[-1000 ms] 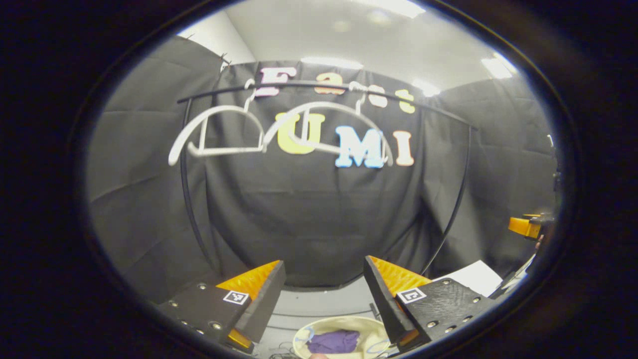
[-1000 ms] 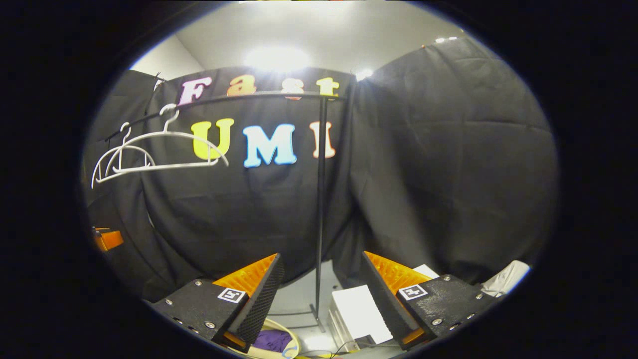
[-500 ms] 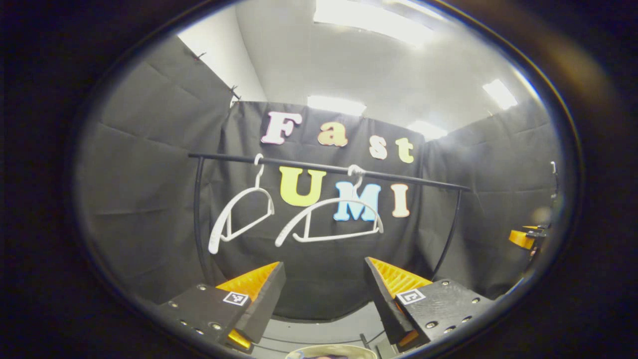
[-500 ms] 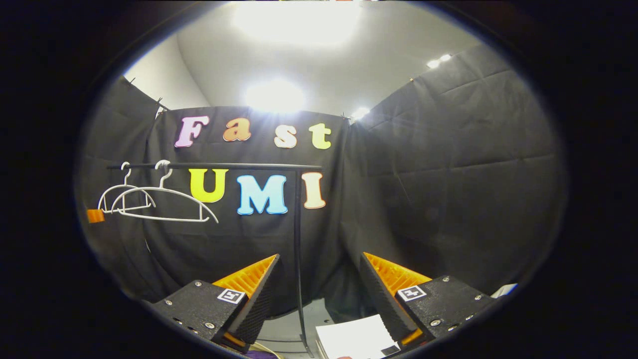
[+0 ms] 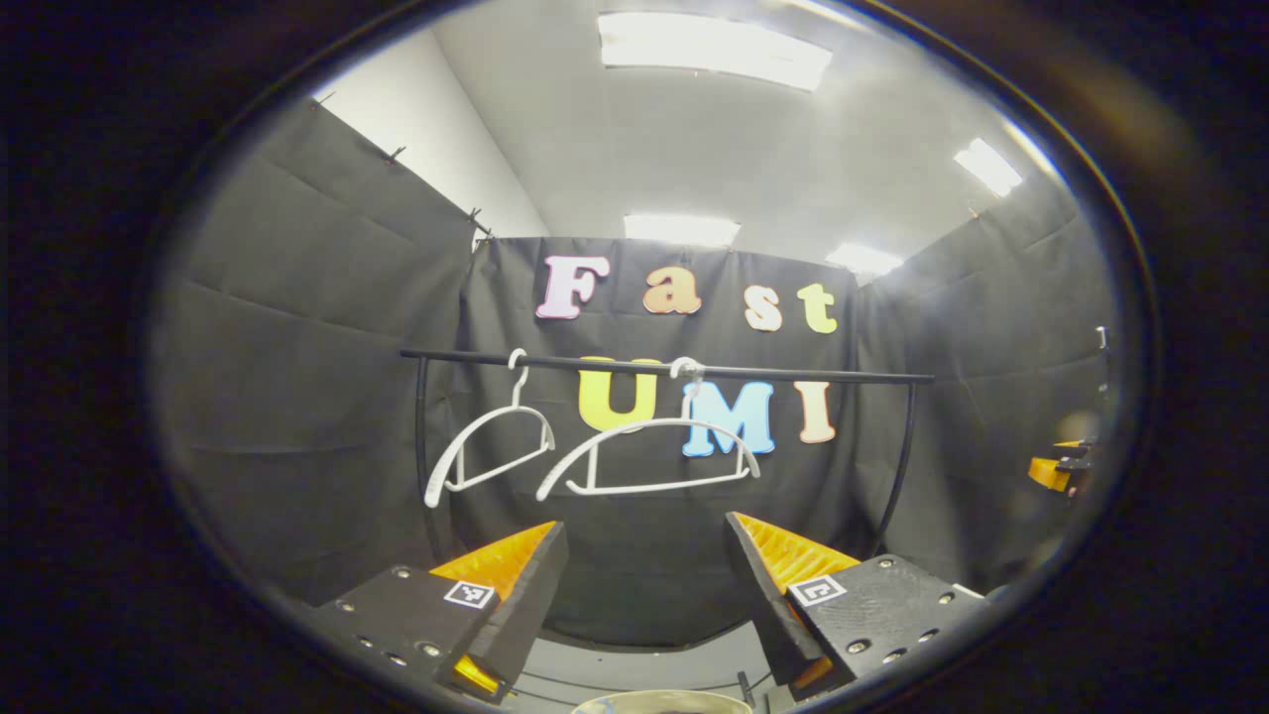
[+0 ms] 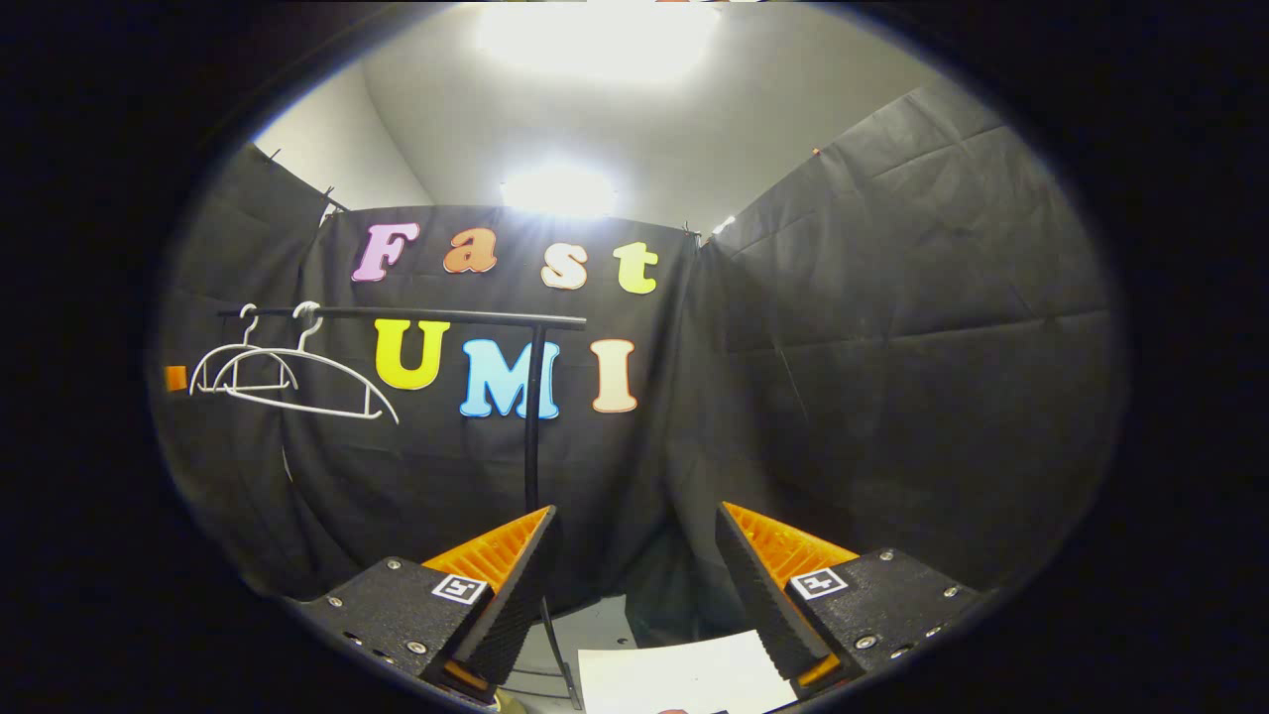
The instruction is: Grasp the clothes on the hanger with both hands and then place them into the laundry hamper below.
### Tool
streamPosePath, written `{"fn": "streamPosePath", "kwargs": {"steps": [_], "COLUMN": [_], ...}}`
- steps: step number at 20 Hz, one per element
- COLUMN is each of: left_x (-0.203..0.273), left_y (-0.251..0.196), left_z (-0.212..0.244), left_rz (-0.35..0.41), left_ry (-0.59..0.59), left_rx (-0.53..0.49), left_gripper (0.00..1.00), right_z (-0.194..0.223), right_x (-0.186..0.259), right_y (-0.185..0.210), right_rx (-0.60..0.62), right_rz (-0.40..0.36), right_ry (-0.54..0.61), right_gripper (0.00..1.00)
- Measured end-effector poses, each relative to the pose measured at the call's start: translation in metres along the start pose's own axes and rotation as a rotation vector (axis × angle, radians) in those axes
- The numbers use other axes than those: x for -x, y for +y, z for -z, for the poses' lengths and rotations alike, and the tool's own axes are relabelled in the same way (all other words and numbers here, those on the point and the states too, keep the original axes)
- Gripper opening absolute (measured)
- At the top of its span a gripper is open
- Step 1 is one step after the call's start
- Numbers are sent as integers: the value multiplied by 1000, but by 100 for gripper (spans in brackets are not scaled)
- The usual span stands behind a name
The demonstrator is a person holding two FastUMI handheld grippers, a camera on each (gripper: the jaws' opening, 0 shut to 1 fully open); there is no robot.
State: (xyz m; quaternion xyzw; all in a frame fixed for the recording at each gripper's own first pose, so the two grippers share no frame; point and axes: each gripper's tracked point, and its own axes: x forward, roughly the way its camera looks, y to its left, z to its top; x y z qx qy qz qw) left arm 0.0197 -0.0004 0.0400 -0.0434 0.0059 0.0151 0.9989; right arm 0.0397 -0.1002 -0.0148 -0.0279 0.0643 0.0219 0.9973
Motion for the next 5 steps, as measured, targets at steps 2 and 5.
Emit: {"fn": "streamPosePath", "kwargs": {"steps": [2, 5], "left_x": [18, 55], "left_y": [-11, -36], "left_z": [5, 0], "left_rz": [-64, -86], "left_ry": [-26, -81], "left_rx": [56, 143], "left_gripper": [85, 96], "right_z": [-3, -1], "right_x": [0, 8], "right_y": [-5, -16], "right_rx": [-25, -40], "right_rz": [-38, -102], "right_ry": [-23, -49], "right_gripper": [95, 95]}}
